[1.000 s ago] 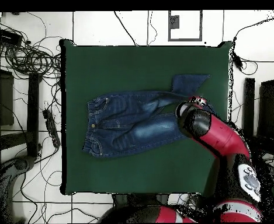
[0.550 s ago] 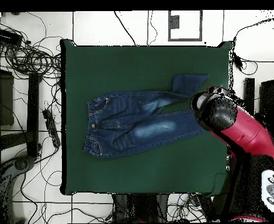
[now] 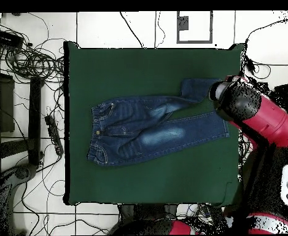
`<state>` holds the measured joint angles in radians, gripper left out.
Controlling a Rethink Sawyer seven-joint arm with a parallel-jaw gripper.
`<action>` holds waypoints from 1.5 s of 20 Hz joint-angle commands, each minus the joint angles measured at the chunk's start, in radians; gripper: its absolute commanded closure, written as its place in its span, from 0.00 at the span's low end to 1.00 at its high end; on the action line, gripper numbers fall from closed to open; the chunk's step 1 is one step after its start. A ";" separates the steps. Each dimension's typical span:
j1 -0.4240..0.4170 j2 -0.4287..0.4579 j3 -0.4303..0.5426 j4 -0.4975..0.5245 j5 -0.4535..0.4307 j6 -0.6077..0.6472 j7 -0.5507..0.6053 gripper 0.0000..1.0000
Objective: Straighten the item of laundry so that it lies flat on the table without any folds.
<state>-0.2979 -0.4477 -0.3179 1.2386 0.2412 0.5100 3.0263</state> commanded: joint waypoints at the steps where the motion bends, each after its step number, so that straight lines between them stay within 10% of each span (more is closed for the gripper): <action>1: 0.024 0.176 0.050 -0.067 0.065 0.171 0.171 0.00; 30: 0.123 0.244 -0.022 -0.038 0.219 0.163 0.270 0.00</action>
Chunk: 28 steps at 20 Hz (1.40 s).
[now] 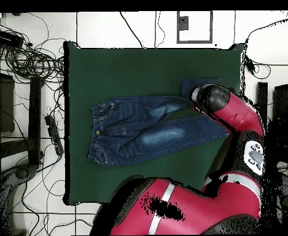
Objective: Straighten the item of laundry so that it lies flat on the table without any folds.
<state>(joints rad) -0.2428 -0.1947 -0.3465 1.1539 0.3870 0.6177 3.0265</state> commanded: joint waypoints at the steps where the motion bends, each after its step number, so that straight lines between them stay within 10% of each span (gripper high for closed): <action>1: 0.071 -0.007 0.005 0.042 0.078 0.057 0.272 0.00; 28: 0.056 0.115 -0.018 -0.033 0.127 -0.028 0.221 0.00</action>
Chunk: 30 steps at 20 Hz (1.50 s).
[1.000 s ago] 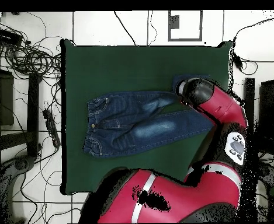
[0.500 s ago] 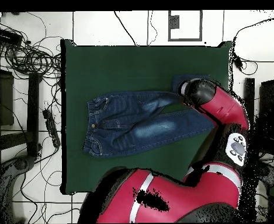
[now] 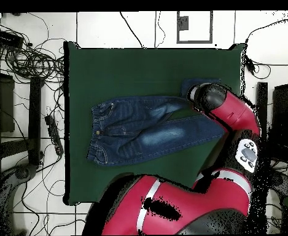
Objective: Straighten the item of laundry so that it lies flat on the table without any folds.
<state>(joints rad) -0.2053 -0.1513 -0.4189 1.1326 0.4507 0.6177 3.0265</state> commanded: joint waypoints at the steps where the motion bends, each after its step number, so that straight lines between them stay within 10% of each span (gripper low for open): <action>1: 0.020 0.080 0.051 -0.017 0.066 -0.031 0.224 0.00; 14: 0.026 0.124 0.042 -0.038 0.078 -0.038 0.204 0.00; 15: 0.028 0.125 0.040 -0.038 0.077 -0.035 0.202 1.00; 30: 0.039 0.113 -0.005 -0.048 0.067 0.009 0.212 1.00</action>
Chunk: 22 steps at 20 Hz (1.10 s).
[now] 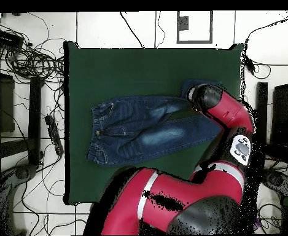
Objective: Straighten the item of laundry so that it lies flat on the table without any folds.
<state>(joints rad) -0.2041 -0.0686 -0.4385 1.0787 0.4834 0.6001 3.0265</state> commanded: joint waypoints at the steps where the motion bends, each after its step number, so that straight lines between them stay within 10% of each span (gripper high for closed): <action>1: 0.036 0.028 0.006 -0.005 0.034 0.041 0.215 1.00; 12: -0.008 0.257 -0.434 -0.595 0.092 0.619 0.555 1.00; 22: -0.030 0.268 -0.677 -0.724 0.065 1.094 0.638 1.00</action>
<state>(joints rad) -0.2453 0.1859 -0.9500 0.5094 0.5200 1.4757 3.2811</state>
